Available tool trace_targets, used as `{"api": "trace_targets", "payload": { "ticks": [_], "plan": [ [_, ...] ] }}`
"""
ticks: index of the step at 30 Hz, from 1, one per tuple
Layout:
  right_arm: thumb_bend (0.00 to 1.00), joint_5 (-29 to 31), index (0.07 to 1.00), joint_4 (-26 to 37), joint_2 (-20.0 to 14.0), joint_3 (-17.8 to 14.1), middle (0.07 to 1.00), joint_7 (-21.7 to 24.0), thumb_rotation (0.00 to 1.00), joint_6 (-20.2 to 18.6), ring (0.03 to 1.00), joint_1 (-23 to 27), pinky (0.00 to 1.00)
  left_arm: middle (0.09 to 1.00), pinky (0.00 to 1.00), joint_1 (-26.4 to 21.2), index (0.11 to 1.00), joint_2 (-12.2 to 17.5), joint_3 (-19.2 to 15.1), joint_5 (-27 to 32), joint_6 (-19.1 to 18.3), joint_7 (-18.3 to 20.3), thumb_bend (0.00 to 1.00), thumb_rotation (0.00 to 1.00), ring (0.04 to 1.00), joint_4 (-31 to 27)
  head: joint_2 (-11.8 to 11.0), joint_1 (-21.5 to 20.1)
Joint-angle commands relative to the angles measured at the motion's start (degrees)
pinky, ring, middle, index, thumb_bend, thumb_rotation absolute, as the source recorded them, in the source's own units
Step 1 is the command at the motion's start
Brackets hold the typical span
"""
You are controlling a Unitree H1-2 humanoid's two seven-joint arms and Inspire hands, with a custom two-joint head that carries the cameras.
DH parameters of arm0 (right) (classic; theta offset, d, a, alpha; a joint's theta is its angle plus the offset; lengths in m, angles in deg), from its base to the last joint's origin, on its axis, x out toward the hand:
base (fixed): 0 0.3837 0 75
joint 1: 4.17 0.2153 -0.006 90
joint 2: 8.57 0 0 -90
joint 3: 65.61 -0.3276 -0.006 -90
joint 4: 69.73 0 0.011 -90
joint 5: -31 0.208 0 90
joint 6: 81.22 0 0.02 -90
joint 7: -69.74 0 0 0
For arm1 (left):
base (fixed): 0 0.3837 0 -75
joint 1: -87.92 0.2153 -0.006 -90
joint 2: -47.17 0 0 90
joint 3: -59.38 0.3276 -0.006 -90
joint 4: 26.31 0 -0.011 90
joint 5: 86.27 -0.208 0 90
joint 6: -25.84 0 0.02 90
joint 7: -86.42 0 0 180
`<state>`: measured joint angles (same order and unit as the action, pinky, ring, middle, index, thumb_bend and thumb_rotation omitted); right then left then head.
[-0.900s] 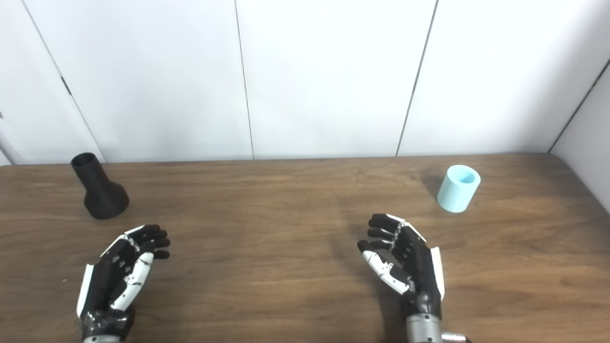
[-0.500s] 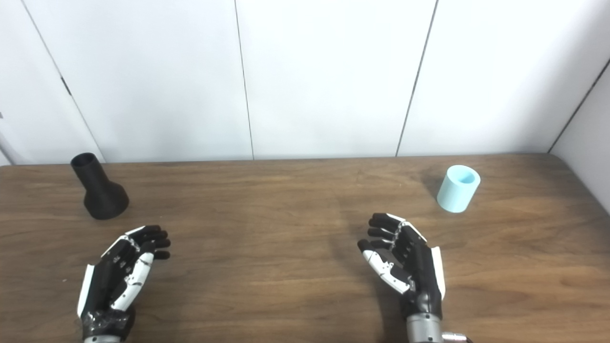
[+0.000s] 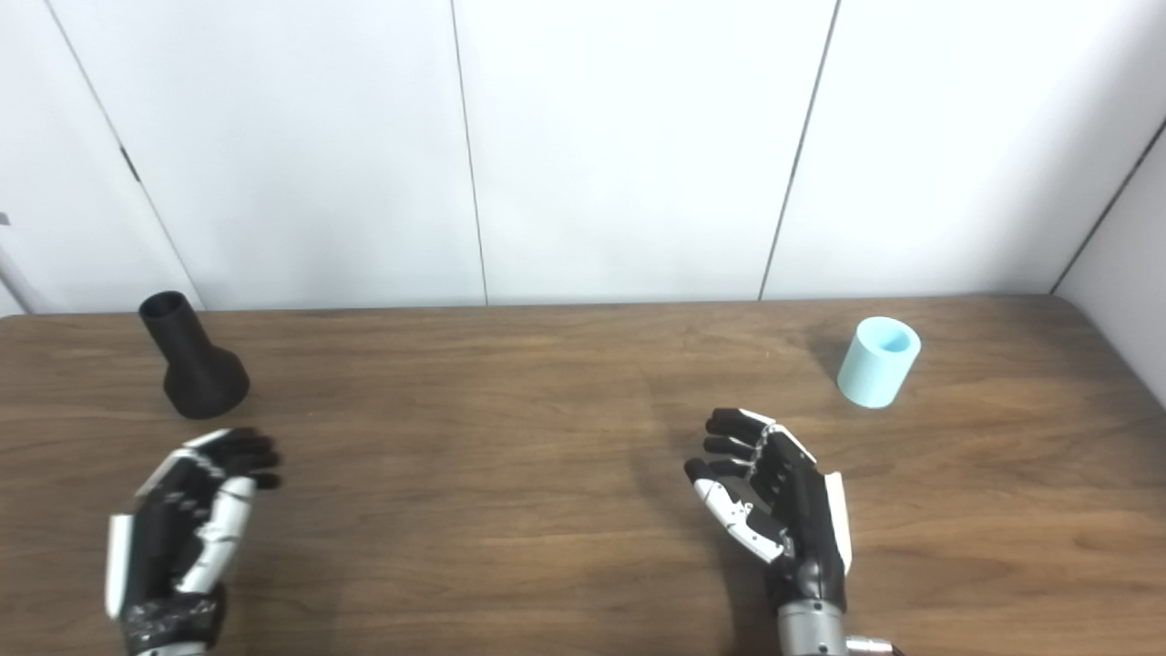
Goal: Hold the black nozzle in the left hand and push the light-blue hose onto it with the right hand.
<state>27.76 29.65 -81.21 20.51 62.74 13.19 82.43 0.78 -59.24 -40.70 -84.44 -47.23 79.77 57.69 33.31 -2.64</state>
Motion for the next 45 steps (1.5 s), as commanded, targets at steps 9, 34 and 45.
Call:
{"api": "trace_targets", "payload": {
  "ticks": [9,34,45],
  "plan": [
    [0.30,1.36,0.633,0.54,-1.37,-1.08,0.660,0.41,0.07,2.58,0.640,0.52,0.54,0.616,0.58,-2.10,0.497,0.33,-3.88,-9.17,2.64,-8.72,0.51,0.07,0.580,2.63,-0.08,1.89],
    [0.27,4.89,0.651,-3.43,-4.61,-2.94,0.670,1.61,0.00,5.04,0.639,1.82,0.55,0.950,0.89,-6.53,0.979,11.94,-2.31,-3.25,-13.36,0.38,0.89,0.25,0.922,11.61,-2.24,10.19],
    [0.26,8.45,0.678,-7.74,-8.80,-5.28,0.705,3.97,0.00,6.83,0.705,3.40,0.63,0.980,0.93,-9.04,1.000,8.47,-1.39,-5.85,-17.57,-3.53,0.96,0.29,0.968,11.37,-2.95,21.25]
  ]
}}
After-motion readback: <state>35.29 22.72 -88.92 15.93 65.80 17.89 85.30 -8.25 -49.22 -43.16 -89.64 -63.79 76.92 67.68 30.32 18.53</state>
